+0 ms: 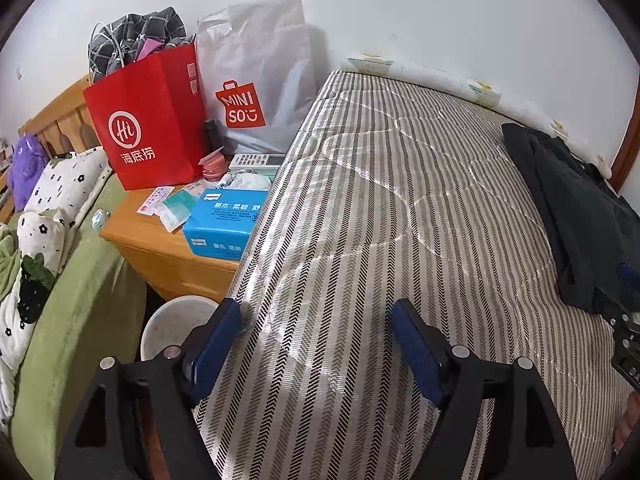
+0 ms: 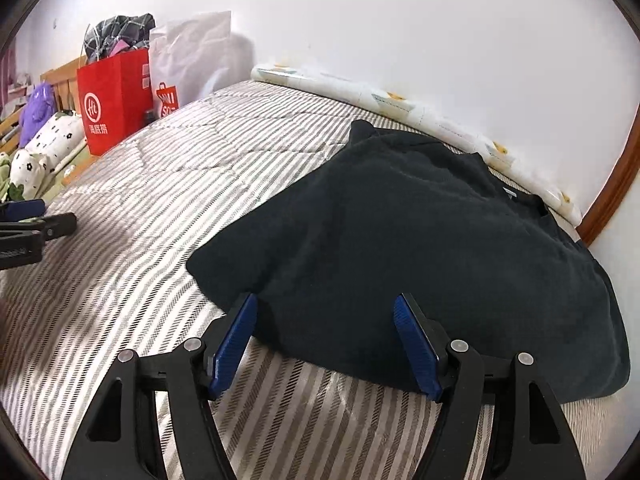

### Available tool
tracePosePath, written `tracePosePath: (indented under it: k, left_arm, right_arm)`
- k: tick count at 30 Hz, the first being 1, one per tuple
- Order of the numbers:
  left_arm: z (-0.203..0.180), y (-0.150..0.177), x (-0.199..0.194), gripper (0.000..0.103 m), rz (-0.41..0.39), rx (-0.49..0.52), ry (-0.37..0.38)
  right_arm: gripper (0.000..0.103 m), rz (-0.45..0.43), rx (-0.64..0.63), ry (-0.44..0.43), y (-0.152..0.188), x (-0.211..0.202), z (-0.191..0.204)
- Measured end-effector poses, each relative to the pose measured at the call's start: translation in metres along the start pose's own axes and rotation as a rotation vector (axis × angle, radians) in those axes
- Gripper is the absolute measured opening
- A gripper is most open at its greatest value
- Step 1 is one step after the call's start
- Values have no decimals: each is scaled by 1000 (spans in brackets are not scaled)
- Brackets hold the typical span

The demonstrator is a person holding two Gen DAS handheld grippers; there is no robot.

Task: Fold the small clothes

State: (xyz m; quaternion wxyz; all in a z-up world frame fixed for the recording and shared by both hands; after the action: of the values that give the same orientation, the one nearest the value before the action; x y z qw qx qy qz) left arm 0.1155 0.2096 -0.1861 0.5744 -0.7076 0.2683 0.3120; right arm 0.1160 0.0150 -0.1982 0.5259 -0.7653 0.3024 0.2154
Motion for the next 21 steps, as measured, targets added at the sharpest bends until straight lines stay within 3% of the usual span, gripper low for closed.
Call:
tracePosePath:
  k: [6, 11, 17, 18, 19, 21]
  left_arm:
    - [-2, 1, 1, 78, 0, 4, -3]
    - [-1, 1, 1, 78, -1, 5, 2]
    - [-2, 2, 0, 79, -3, 7, -4]
    - [-2, 3, 0, 79, -4, 7, -5]
    - [-2, 3, 0, 79, -4, 8, -6]
    - [-2, 3, 0, 79, -4, 8, -6]
  right_arm:
    - [71, -31, -47, -35, 5, -15, 13]
    - [70, 18, -77, -13, -4, 9, 28]
    - [69, 54, -25, -31, -15, 26, 22]
    - [58, 55, -13, -32, -16, 28, 20]
    - [39, 53, -9, -14, -16, 28, 20]
    - [29, 52, -11, 38, -19, 30, 18]
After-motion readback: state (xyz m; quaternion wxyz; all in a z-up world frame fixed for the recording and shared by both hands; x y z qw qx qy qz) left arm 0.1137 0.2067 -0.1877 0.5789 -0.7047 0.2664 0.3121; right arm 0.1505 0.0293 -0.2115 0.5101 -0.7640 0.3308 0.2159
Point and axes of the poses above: each gripper's, at about its wrist camera, not at the fingertips, and x roughly the way its jaws point, z to its left, y to its underside, the point moved 1 cm from there along x, roughly the way its jaws point, and after that the axes turned 12 degrees about y, right-handed, at the moved point
